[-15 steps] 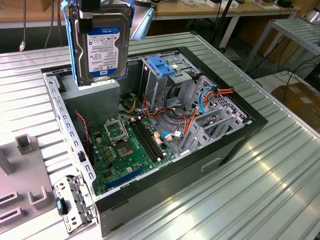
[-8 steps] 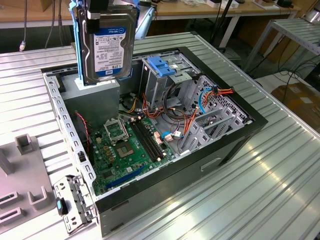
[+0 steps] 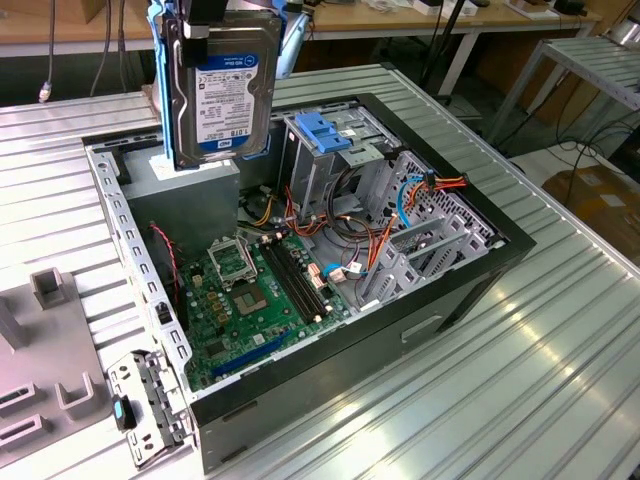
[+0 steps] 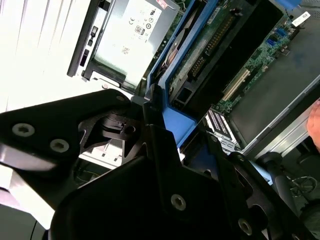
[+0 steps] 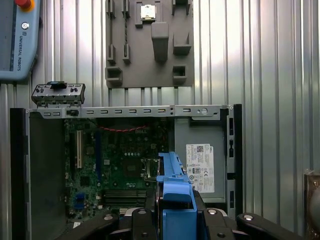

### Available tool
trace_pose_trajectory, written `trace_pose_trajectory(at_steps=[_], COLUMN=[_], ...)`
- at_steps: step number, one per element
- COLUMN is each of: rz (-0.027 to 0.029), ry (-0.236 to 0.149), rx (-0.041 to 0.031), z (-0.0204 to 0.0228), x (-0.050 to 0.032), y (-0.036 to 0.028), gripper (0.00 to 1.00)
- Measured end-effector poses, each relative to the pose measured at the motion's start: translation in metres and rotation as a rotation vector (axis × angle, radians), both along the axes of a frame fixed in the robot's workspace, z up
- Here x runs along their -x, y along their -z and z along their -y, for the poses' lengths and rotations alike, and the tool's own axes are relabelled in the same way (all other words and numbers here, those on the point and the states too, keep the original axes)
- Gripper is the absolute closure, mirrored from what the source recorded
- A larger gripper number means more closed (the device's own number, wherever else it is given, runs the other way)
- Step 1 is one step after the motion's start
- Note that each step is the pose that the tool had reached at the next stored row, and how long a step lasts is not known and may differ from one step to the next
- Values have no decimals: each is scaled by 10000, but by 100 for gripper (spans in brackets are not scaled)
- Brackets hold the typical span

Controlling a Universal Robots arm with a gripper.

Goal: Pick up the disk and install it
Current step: 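Insert the disk into the insertion slot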

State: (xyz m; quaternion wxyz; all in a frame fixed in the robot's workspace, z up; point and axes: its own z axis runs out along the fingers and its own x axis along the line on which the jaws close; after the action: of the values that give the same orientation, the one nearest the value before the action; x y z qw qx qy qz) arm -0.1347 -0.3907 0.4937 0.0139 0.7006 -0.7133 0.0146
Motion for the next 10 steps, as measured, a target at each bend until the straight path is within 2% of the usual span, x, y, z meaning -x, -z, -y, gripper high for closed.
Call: trace_pose_trajectory(at_steps=[10], rz=[0], ry=[0], rx=[0], z=[64], x=[0], y=[0], gripper=[63])
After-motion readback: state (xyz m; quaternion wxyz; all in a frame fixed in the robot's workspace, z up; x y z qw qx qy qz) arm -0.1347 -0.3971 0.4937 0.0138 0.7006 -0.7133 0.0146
